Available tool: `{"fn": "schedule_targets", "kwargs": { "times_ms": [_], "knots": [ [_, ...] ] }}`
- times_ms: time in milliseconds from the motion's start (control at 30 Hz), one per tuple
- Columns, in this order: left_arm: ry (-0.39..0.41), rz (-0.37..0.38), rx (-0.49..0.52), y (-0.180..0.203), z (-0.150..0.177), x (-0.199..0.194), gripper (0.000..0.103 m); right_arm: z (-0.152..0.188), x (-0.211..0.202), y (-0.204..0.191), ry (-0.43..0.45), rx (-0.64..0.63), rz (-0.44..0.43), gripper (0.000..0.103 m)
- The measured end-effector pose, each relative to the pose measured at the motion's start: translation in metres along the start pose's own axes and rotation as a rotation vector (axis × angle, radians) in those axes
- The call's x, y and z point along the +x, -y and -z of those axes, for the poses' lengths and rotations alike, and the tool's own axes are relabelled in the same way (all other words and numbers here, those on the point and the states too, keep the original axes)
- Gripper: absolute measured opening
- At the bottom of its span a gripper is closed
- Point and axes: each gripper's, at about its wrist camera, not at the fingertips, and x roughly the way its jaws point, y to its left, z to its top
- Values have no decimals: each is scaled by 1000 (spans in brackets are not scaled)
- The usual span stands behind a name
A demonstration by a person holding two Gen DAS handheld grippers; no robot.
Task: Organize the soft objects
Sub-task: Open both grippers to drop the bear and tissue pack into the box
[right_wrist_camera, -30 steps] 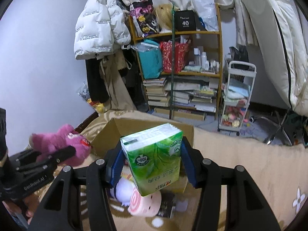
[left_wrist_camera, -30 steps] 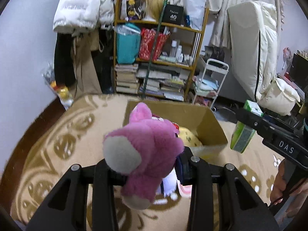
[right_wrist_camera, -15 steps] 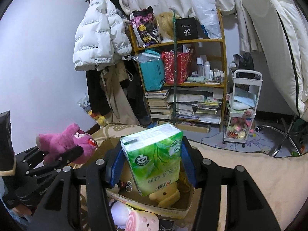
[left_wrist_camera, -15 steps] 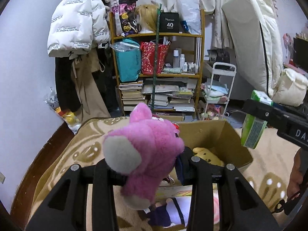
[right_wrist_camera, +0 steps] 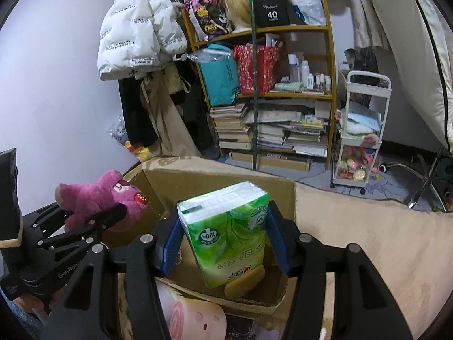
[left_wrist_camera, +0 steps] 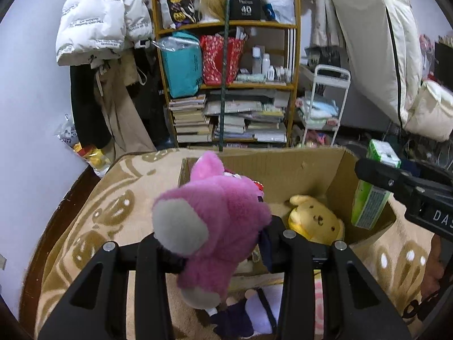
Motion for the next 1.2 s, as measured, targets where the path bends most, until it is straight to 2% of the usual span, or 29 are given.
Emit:
{"fn": "schedule_targets", "kwargs": {
  "times_ms": [67, 133, 167, 233, 300, 400, 500, 567, 600, 1033, 1200],
  "knots": [
    [-8, -2, 4, 1, 2, 1, 40, 1, 0, 0, -3, -1, -2, 59],
    [-10, -3, -2, 0, 2, -1, 46, 3, -1, 0, -10, -2, -4, 60],
    [-7, -5, -5, -1, 3, -2, 55, 3, -1, 0, -13, 1, -5, 66],
    [7, -6, -14, -3, 3, -7, 62, 3, -2, 2, -18, 17, -18, 78],
    [8, -10, -22, -4, 3, -11, 66, 4, -6, 2, -8, 28, -37, 79],
    [3, -25, -22, -7, 6, -15, 78, 6, -10, 0, -4, 16, -33, 92],
    [7, -54, 25, -5, 8, -21, 88, 7, -16, -3, 5, 20, -24, 96],
    [21, -92, 56, -5, 10, -28, 93, 7, -20, -4, 9, 29, -32, 103],
    [24, -102, 55, -6, 11, -30, 94, 7, -24, -5, 17, 29, -35, 103],
    [-36, -119, -30, -29, 27, -59, 95, 23, -53, -10, 20, 62, -25, 103],
    [-65, -76, -78, -36, 35, -73, 95, 39, -62, -12, -3, 93, -27, 103]
  ]
}}
